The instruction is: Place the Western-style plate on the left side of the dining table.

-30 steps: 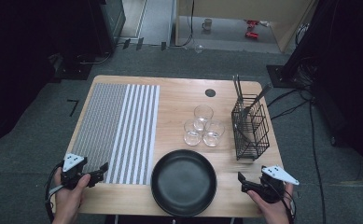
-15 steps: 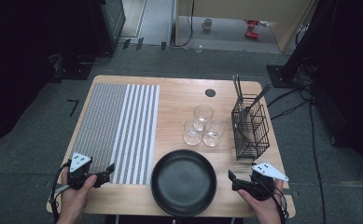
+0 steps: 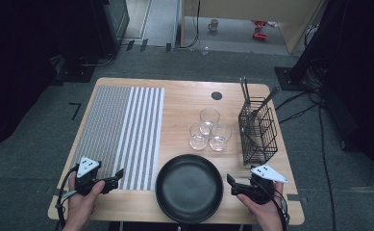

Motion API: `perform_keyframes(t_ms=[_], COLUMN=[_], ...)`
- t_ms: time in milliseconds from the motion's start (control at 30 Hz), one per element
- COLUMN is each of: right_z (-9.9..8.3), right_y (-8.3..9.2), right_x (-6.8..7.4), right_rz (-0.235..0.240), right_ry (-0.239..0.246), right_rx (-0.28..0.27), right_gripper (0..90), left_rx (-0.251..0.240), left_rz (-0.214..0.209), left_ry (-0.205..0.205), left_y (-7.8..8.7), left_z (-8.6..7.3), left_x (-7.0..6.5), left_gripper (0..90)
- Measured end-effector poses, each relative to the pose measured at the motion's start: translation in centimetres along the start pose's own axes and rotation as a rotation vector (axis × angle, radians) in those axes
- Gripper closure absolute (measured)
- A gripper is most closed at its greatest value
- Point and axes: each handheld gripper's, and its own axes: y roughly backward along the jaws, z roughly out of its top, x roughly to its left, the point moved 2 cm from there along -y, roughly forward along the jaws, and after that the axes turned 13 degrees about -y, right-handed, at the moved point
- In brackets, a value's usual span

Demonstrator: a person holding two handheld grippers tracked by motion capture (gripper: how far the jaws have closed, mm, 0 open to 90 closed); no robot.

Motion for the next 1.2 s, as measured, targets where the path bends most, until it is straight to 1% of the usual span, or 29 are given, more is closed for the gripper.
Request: perform_keyframes(t_ms=[200,433,567,900,933,967,1000,1067,1200], right_z=[0.0,0.0,0.0,-0.1,-0.1,-0.1,-0.1,-0.1,-0.2], right_y=[-0.2,-0.4,-0.7,-1.2,-1.3,-1.3,-1.4,-1.6,-1.8], right_x=[0.6,1.1,1.7,2.5,2.6,2.6,2.8,2.9,3.1], right_rz=[0.015,0.027,0.039,0.046,0.049,0.049,0.042,0.037,0.034], right_ry=[0.002,-0.001,0.007,0.004,0.003,0.003,-0.012,-0.021,-0.028], right_rx=[0.005,0.008,0.012,0.012,0.013,0.013,0.009,0.008,0.018], right_gripper=[4.5,4.5,4.5,4.9,5.5,5.5,8.2,11.9,12.4], left_rx=[-0.006,-0.012,-0.014,-0.02,-0.021,-0.021,-0.021,-0.023,-0.025], left_rz=[-0.021,-0.032,-0.041,-0.062,-0.071,-0.071,-0.08,-0.086,-0.101], left_ry=[-0.004,-0.007,-0.009,-0.016,-0.016,-0.016,-0.019,-0.022,-0.029], left_y=[-0.1,-0.2,-0.2,-0.4,-0.5,-0.5,-0.5,-0.6,-0.7], left_z=[0.3,0.5,0.6,1.0,1.1,1.1,1.2,1.3,1.4], left_x=[-0.8,-1.3,-1.6,-2.6,-2.8,-2.8,-3.1,-3.5,-4.0], left_gripper=[9.9,9.9,9.9,9.9,9.9,9.9,9.9,9.9,9.9])
